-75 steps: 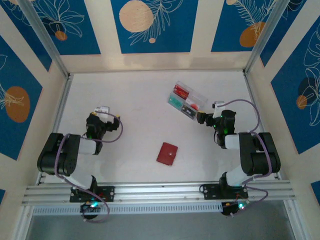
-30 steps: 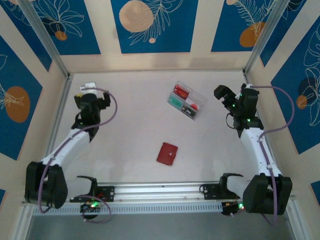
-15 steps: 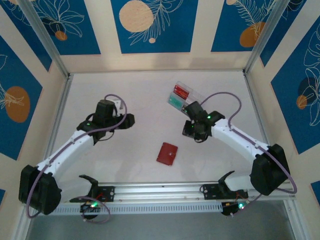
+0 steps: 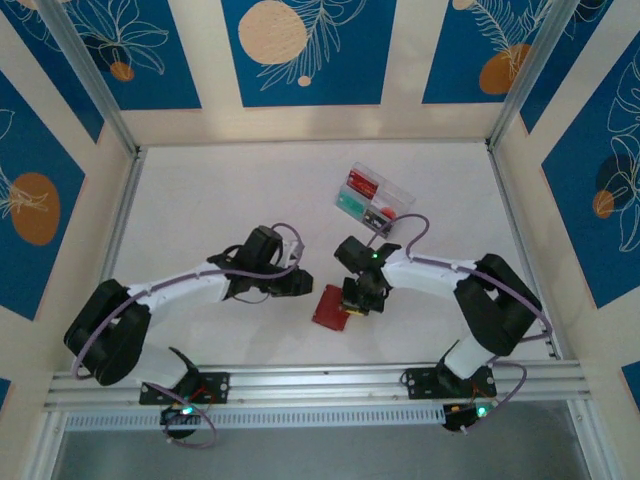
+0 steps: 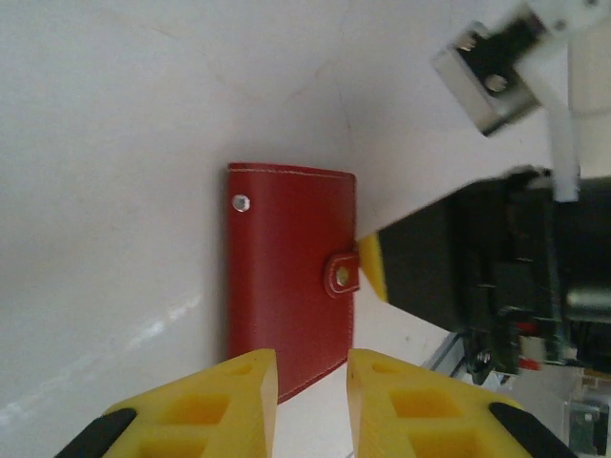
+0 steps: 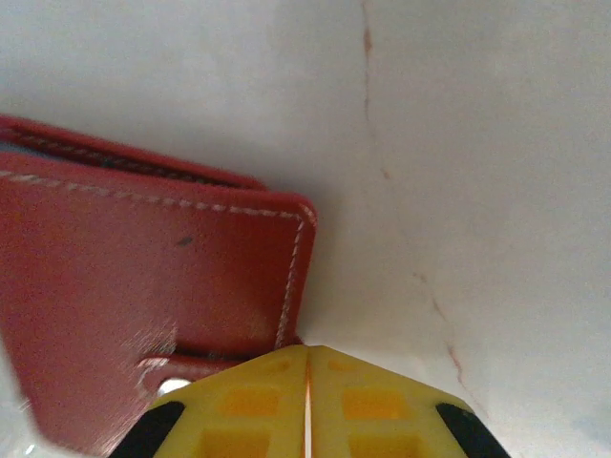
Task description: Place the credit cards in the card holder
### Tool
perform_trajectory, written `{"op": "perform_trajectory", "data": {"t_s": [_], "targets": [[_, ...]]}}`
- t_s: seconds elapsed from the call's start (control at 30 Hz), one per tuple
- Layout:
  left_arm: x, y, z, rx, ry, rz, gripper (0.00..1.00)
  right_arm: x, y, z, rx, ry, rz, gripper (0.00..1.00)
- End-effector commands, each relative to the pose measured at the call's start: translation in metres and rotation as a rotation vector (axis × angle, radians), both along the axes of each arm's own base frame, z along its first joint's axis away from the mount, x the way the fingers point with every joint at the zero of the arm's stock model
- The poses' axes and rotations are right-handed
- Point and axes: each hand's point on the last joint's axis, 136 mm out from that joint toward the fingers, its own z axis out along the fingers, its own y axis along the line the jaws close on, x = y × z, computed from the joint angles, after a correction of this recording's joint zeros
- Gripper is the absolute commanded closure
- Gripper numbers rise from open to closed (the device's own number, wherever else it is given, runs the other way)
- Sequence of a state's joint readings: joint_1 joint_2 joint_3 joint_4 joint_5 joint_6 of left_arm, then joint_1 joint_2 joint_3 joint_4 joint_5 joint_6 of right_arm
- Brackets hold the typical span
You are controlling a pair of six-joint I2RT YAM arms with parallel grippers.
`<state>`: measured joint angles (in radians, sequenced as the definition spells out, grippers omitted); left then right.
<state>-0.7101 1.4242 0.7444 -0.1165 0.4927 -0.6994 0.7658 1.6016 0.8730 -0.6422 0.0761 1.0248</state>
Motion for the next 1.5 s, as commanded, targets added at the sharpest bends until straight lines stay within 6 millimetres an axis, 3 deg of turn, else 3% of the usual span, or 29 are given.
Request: {"op": "perform_trajectory", "data": {"t_s": [0.0, 0.17, 0.3, 0.47, 0.63, 0.83, 1.23, 1.47], "targets": [[-0.008, -0.009, -0.003, -0.045, 0.033, -0.011, 0.77, 0.018, 0.008, -0.004, -0.020, -0.036, 0.036, 0.91], [-0.013, 0.004, -0.017, -0.016, 0.059, 0.063, 0.81, 0.061, 0.016, 0.005, -0.033, -0.149, 0.115, 0.90], [-0.012, 0.013, -0.018, 0.002, 0.065, 0.117, 0.84, 0.071, 0.016, 0.031, -0.061, -0.217, 0.153, 0.88], [0.000, 0.010, -0.014, -0.019, 0.104, 0.159, 0.90, 0.052, 0.032, 0.052, -0.045, -0.242, 0.223, 0.80], [0.014, -0.004, -0.018, -0.045, 0.152, 0.151, 0.97, 0.030, 0.048, 0.044, 0.036, -0.174, 0.230, 0.71], [0.026, -0.018, -0.029, -0.041, 0.176, 0.116, 1.00, 0.017, 0.054, 0.041, 0.076, -0.161, 0.229, 0.73], [0.017, 0.002, -0.087, 0.072, 0.253, 0.135, 1.00, 0.008, 0.055, 0.013, -0.034, -0.104, 0.294, 0.69], [0.009, 0.008, -0.097, 0.087, 0.272, 0.138, 1.00, 0.006, 0.047, 0.003, -0.162, -0.104, 0.319, 0.67]]}}
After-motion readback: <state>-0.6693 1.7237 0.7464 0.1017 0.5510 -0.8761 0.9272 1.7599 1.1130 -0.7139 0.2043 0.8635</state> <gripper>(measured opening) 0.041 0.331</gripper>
